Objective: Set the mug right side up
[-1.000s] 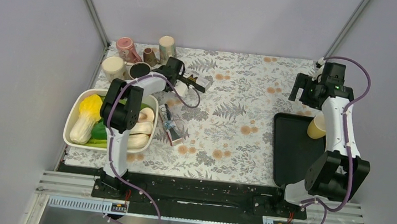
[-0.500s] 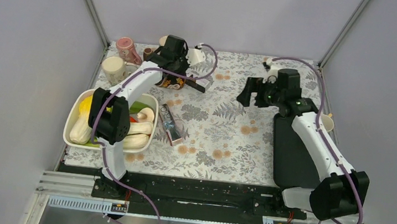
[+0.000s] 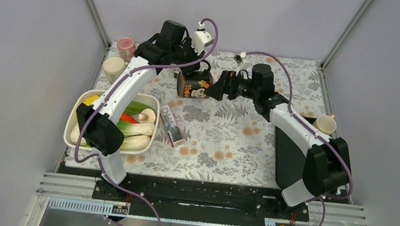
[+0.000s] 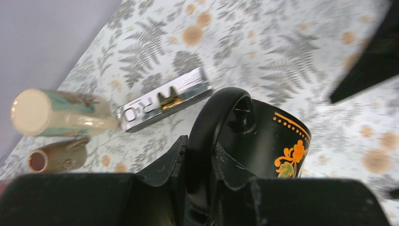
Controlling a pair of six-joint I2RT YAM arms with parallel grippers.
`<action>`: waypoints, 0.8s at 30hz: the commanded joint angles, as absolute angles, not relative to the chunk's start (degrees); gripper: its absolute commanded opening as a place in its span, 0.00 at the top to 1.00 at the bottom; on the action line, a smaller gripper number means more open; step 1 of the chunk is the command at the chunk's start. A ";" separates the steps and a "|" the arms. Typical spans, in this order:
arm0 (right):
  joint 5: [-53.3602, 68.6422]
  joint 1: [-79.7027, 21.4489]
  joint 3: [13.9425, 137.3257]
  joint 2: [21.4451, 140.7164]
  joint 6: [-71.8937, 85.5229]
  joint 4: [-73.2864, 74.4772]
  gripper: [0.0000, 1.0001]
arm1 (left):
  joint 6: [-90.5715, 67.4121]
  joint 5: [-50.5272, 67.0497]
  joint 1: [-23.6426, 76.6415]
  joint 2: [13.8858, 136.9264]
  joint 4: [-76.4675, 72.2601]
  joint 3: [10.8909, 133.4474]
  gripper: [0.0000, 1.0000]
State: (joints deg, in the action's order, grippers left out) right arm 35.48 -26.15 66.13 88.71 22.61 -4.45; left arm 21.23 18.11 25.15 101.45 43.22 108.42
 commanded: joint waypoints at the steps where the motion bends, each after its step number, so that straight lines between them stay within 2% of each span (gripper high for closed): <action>1: 40.08 -26.83 70.04 91.55 27.37 -13.89 0.01 | 16.38 25.81 26.51 95.71 40.85 114.26 1.00; 3: 42.84 -27.33 69.99 92.79 29.92 -17.46 0.08 | 14.72 27.77 26.66 95.72 41.28 115.42 1.00; 4: 44.74 -27.64 69.81 93.31 31.83 -20.28 0.17 | 13.82 28.68 26.78 95.86 41.31 115.82 1.00; 5: 46.41 -27.89 69.52 93.68 34.79 -23.39 0.30 | 13.05 29.29 26.92 96.08 41.31 116.29 1.00; 9: 47.27 -27.95 66.64 91.94 39.25 -31.45 0.95 | 11.99 29.34 27.08 96.64 41.14 116.94 1.00; 10: 45.96 -27.95 65.93 90.76 37.55 -30.27 1.00 | 12.27 28.91 27.07 96.48 41.16 116.64 1.00; 11: 44.38 -27.88 65.58 89.24 35.20 -27.48 1.00 | 12.71 28.37 26.99 96.28 41.15 116.41 1.00; 12: 42.10 -27.74 65.79 87.77 31.92 -22.85 1.00 | 12.98 27.56 26.84 96.07 41.14 115.91 0.81; 13: 38.83 -27.55 66.53 86.30 28.18 -16.62 1.00 | 12.93 26.34 26.56 95.72 41.07 115.42 0.51; 14: 34.47 -27.33 67.63 84.91 23.25 -6.38 1.00 | 12.78 24.90 26.24 95.36 40.95 114.89 0.09; 15: 29.19 -27.14 68.87 83.76 20.03 1.85 1.00 | 12.63 23.43 25.85 94.80 40.69 114.31 0.02; 19: 11.17 -23.52 72.23 79.73 11.21 22.67 1.00 | 12.35 19.47 22.66 92.66 40.82 112.32 0.01; 24: -4.48 -15.47 72.27 77.93 6.17 36.25 1.00 | 14.99 13.80 21.01 89.73 41.05 107.55 0.01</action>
State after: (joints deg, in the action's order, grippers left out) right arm 13.96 -21.28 67.02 83.64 14.81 25.45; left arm 13.93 19.55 22.04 93.89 43.62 110.54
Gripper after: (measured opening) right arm 0.143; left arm 0.987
